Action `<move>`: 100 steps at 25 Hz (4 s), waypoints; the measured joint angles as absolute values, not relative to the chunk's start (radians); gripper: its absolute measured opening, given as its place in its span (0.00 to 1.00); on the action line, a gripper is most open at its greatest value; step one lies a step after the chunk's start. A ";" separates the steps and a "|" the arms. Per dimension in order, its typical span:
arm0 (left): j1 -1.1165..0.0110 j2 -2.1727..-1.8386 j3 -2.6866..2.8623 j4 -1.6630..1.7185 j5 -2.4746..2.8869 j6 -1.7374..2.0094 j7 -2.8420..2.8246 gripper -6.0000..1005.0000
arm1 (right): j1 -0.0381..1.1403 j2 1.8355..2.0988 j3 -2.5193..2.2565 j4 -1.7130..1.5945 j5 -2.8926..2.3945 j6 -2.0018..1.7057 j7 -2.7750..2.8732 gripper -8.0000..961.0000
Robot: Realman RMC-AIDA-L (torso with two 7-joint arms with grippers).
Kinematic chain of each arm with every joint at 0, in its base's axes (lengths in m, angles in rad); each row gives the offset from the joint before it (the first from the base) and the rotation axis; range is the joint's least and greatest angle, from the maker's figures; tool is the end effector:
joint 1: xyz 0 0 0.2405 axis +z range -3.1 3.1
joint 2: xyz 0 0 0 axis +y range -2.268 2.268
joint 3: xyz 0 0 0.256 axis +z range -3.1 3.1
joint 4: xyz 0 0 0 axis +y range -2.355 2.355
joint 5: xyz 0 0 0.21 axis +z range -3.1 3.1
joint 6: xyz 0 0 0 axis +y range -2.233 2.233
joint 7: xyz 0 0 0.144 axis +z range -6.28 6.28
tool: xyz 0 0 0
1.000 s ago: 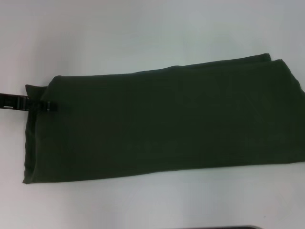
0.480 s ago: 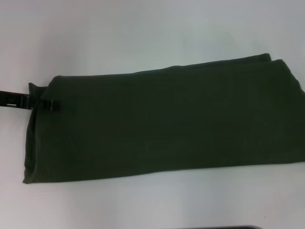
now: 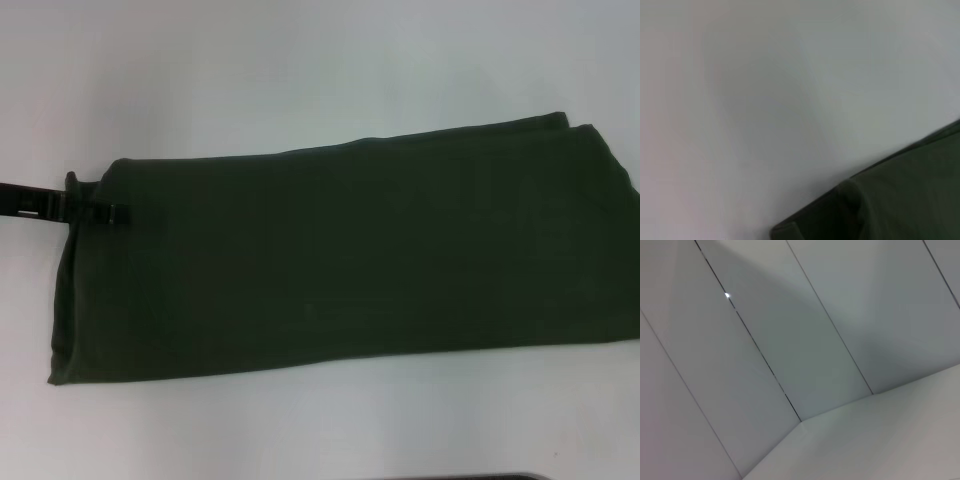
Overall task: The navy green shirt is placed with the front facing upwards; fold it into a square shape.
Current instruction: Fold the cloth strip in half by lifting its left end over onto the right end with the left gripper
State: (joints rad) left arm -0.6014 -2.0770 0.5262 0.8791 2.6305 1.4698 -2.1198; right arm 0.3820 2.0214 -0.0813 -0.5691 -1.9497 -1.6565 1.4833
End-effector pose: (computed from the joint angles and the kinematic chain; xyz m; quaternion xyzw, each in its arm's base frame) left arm -0.3147 0.3462 0.0400 -0.8369 -0.5138 -0.0178 0.1878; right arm 0.3459 0.2876 0.0898 -0.7590 0.3812 0.4230 0.3157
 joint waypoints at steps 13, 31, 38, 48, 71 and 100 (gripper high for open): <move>-0.600 -2.069 0.539 0.890 2.642 1.438 -2.120 0.86 | 0.383 2.021 -0.081 -0.558 -1.950 -1.657 1.482 0.94; -0.584 -2.068 0.540 0.902 2.670 1.492 -2.120 0.83 | 0.384 2.018 -0.081 -0.558 -1.947 -1.657 1.488 0.94; -0.583 -2.069 0.551 0.902 2.671 1.503 -2.119 0.82 | 0.384 2.018 -0.081 -0.558 -1.946 -1.657 1.486 0.94; -0.590 -2.075 0.579 0.899 2.662 1.496 -2.113 0.80 | 0.384 2.021 -0.082 -0.558 -1.946 -1.657 1.484 0.94; -0.594 -2.081 0.578 0.902 2.661 1.494 -2.119 0.77 | 0.383 2.021 -0.081 -0.558 -1.947 -1.657 1.482 0.94; -0.611 -2.063 0.572 0.876 2.668 1.486 -2.154 0.49 | 0.378 2.021 -0.081 -0.558 -1.945 -1.658 1.482 0.94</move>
State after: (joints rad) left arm -0.6106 -2.0633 0.5724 0.8759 2.6681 1.4861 -2.1538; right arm 0.3783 2.0215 -0.0813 -0.5583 -1.9446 -1.6582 1.4816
